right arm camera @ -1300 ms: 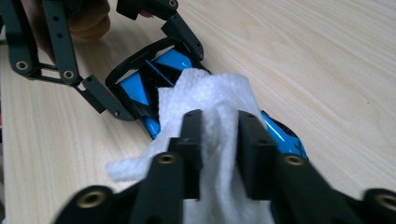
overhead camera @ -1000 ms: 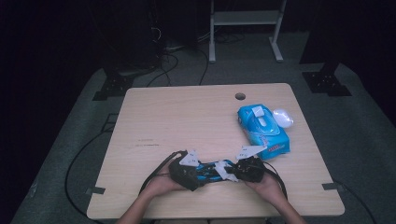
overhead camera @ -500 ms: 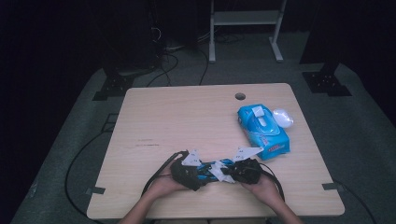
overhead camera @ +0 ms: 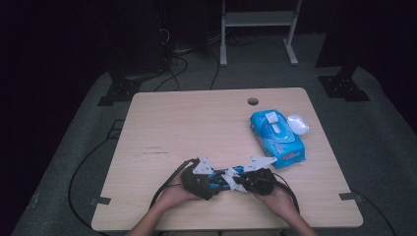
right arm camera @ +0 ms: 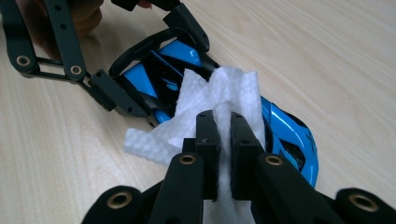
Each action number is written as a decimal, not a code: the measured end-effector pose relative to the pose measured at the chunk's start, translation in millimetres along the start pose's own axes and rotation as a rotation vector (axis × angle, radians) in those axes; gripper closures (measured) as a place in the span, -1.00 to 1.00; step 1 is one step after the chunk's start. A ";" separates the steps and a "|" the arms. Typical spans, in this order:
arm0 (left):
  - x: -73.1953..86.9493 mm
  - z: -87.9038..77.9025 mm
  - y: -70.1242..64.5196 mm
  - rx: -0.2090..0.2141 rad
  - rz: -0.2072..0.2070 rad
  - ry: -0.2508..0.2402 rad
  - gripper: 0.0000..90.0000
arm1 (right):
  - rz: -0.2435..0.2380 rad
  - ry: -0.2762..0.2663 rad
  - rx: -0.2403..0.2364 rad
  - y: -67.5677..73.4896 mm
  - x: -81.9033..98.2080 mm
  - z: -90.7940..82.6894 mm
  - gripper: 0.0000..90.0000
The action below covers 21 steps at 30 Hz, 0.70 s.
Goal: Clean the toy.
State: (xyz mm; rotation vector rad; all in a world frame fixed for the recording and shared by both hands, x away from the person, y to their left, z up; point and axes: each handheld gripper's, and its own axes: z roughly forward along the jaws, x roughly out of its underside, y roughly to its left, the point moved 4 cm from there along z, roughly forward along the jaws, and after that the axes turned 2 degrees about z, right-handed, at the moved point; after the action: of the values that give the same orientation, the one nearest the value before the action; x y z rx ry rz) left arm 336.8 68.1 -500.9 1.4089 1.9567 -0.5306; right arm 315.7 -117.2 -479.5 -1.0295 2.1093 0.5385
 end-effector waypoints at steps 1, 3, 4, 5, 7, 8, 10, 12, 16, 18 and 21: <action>0.3 -0.2 -0.2 -0.003 -0.002 -0.001 -0.55 | -0.003 0.000 -0.001 -0.1 -0.4 0.2 0.87; 0.0 0.2 -0.1 -0.005 -0.005 -0.007 -0.55 | 0.029 0.001 -0.019 -5.4 1.9 -0.6 0.87; -0.7 0.4 -0.3 -0.001 -0.016 -0.013 -0.54 | 0.037 0.004 -0.011 -9.7 3.8 -1.9 0.87; -1.2 0.6 -0.3 -0.001 -0.015 -0.015 -0.54 | 0.044 0.006 0.007 -14.3 5.6 -3.8 0.87; -1.7 0.9 0.1 -0.001 -0.013 -0.011 -0.54 | 0.062 0.012 0.049 -24.7 9.9 -7.9 0.87; -1.8 0.9 0.7 0.001 -0.016 -0.010 -0.54 | 0.078 0.018 0.061 -29.9 12.7 -9.7 0.87; -2.1 1.7 1.1 0.001 -0.021 -0.014 -0.54 | 0.111 0.018 0.066 -37.7 17.9 -12.7 0.87; -2.9 2.4 0.8 -0.006 -0.018 -0.014 -0.54 | 0.117 0.016 0.072 -37.6 18.6 -14.3 0.87; -2.9 3.5 1.0 -0.008 -0.024 -0.021 -0.54 | 0.079 -0.011 0.016 -19.3 8.4 -10.1 0.87; -2.9 3.6 0.6 -0.009 -0.027 -0.021 -0.54 | 0.032 -0.006 -0.023 -4.1 3.1 -3.1 0.87; -1.7 2.8 0.8 -0.011 -0.032 -0.024 -0.54 | -0.021 0.005 -0.008 3.5 0.2 1.7 0.86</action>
State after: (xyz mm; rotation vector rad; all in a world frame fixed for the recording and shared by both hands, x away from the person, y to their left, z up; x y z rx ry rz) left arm 338.7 65.3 -501.6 1.3605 1.9634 -0.5483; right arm 313.5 -114.2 -480.6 -1.0572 2.1000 0.5354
